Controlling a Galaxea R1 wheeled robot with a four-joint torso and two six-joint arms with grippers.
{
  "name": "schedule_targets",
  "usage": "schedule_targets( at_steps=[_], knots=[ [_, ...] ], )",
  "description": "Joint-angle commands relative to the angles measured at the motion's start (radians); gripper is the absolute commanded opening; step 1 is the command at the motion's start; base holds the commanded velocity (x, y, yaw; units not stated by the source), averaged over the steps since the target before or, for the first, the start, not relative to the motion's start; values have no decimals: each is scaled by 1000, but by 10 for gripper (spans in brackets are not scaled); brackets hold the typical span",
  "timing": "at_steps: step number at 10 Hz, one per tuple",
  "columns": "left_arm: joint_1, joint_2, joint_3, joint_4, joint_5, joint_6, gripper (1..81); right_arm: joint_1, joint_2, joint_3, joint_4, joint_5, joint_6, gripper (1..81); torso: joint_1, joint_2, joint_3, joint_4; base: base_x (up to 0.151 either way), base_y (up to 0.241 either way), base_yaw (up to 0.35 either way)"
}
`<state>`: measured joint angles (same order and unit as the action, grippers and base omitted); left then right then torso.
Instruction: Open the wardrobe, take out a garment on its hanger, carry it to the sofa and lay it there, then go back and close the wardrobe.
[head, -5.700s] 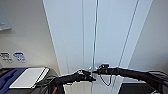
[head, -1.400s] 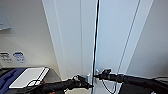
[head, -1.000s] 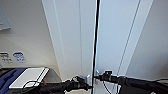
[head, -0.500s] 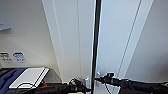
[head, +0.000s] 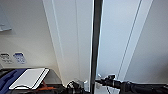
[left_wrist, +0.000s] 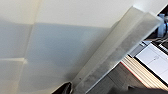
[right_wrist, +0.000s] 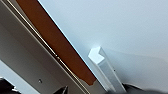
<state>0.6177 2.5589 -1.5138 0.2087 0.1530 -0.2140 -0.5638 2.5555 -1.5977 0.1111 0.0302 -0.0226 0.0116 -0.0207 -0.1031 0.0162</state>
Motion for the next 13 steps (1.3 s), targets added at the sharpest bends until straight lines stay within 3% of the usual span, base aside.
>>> schedule_targets(
  at_steps=[1, 2, 13],
  knots=[
    [-114, 17, 121, -22, 3, -8, 811, 70, 62, 128, 19, -185, 36, 811, 0, 0, 36, 0, 0, 0, 0],
    [-108, 12, 124, -14, 3, -8, 811, 63, 56, 131, 18, -184, 36, 811, 0, 0, 11, 0, 0, 0, 0],
    [-2, -97, 279, 24, -33, -5, 811, -69, -21, 240, -10, -167, 32, 811, 0, 0, 17, 0, 0, 0, 0]
  ],
)
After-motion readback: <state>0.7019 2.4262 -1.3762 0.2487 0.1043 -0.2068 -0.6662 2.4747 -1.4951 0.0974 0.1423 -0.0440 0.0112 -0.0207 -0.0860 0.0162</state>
